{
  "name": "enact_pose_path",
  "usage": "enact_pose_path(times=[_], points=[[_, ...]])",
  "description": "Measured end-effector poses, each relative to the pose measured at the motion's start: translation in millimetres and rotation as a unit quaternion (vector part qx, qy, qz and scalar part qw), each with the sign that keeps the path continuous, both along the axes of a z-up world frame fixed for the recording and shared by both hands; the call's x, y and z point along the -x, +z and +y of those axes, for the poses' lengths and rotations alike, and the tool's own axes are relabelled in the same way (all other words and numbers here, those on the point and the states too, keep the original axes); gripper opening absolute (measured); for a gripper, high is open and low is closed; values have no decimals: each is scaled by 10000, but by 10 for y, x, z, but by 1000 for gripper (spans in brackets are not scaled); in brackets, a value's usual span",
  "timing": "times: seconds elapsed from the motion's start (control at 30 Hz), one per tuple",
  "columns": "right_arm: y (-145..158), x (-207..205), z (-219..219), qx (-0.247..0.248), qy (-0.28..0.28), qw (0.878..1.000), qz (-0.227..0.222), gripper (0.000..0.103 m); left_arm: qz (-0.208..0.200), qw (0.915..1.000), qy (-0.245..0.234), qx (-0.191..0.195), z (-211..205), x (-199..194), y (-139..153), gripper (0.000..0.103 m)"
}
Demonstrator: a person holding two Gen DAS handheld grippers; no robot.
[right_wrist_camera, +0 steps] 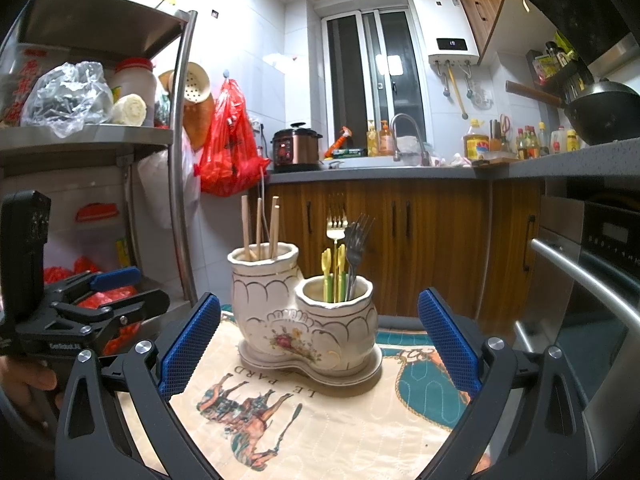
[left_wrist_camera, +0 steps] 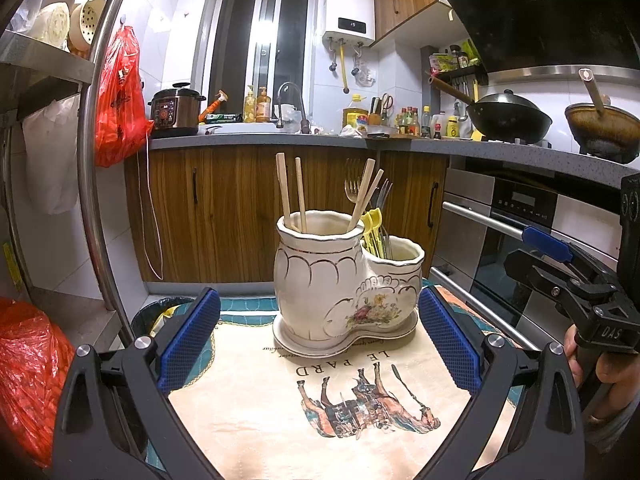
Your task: Organize utensils
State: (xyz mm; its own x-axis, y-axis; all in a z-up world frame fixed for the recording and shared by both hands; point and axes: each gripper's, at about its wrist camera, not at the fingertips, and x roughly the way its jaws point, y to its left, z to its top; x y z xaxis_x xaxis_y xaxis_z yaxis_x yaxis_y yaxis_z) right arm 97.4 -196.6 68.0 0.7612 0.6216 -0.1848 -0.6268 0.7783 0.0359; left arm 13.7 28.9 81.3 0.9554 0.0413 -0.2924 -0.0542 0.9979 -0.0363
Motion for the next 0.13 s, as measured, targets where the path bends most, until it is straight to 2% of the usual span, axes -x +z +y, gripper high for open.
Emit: enact_pose_path(times=[0.13], points=[[-4, -4, -8, -3, 1, 10000, 1, 98, 10, 10000, 10, 3, 7, -3, -21, 98]])
